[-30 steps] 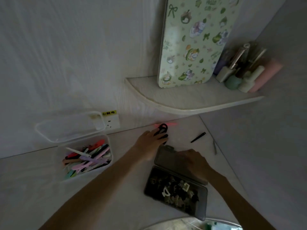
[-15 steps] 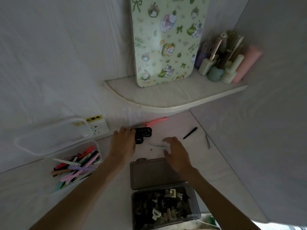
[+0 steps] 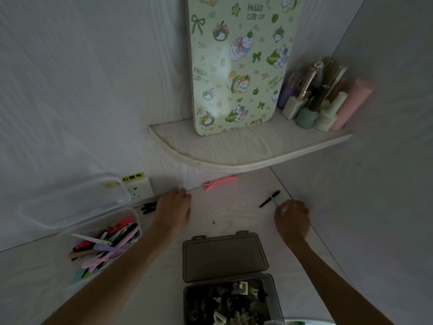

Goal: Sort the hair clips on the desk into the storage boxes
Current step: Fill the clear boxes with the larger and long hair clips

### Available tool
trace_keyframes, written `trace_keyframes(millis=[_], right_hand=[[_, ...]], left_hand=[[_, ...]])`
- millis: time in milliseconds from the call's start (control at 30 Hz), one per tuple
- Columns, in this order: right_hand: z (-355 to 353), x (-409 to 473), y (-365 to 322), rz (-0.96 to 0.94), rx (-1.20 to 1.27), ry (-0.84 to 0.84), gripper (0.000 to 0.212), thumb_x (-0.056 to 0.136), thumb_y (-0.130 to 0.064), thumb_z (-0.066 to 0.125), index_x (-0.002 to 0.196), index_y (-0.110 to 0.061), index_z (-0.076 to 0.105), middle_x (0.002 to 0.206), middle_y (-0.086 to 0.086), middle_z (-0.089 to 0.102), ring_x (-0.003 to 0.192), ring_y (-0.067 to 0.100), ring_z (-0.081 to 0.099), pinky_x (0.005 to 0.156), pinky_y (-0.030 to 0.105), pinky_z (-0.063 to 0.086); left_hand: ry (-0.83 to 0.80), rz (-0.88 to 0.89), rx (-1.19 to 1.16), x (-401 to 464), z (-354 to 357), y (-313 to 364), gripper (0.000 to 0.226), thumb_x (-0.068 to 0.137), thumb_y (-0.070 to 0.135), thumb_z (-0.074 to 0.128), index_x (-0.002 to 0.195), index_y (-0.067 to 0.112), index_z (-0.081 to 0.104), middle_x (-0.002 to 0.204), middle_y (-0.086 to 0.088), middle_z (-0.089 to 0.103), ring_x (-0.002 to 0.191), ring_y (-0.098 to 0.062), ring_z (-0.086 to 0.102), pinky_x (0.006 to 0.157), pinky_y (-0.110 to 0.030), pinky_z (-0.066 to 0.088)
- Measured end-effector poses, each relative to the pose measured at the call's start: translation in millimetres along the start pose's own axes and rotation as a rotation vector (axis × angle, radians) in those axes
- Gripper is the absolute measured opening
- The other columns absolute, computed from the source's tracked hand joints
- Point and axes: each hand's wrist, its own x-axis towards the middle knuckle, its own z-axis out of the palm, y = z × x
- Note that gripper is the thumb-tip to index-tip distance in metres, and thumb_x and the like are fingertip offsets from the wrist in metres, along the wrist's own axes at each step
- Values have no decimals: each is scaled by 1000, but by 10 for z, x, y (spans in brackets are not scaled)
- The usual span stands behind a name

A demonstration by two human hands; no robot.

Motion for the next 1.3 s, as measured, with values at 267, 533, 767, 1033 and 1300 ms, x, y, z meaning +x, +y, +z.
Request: trace_keyframes(millis=[267,533,767,1033,1300], right_hand=[[284,13,-204,185,161,-78,35,88,-37,54,115,-16,60,145,17,36,138,30,26,115,43,15],[298,216,-442,32,104,-131,37,90,-35,52,120,-13,49,128,10,46,119,30,39,94,43,38],[254,196,-335,-118,286,-448,104,74,-44,72,148,-9,7,147,11,22,136,32,19,112,43,25],[292,141,-549,-234,104,-270,23,93,-24,52,109,-10,58,111,11,60,100,27,57,79,34,48],[131,66,-560,-369,-87,-417,24,96,-22,44,106,-5,56,107,12,62,95,26,59,70,26,40]], left_hand=[[-125,43,-225,504,251,433,57,97,10,39,149,14,15,158,-6,14,146,-22,16,115,-39,29],[6,-169,-405,580,344,553,18,91,9,50,102,21,58,117,1,56,104,-22,56,81,-34,49],[-45,-231,-525,503,393,411,17,89,16,56,107,18,55,107,-1,64,102,-22,61,80,-31,45],[-208,-143,-563,489,294,276,20,91,16,50,101,19,66,103,3,66,98,-16,62,77,-26,46],[-12,-107,-712,-258,-51,66,23,91,22,57,113,21,64,108,7,67,93,-4,61,78,-14,46]])
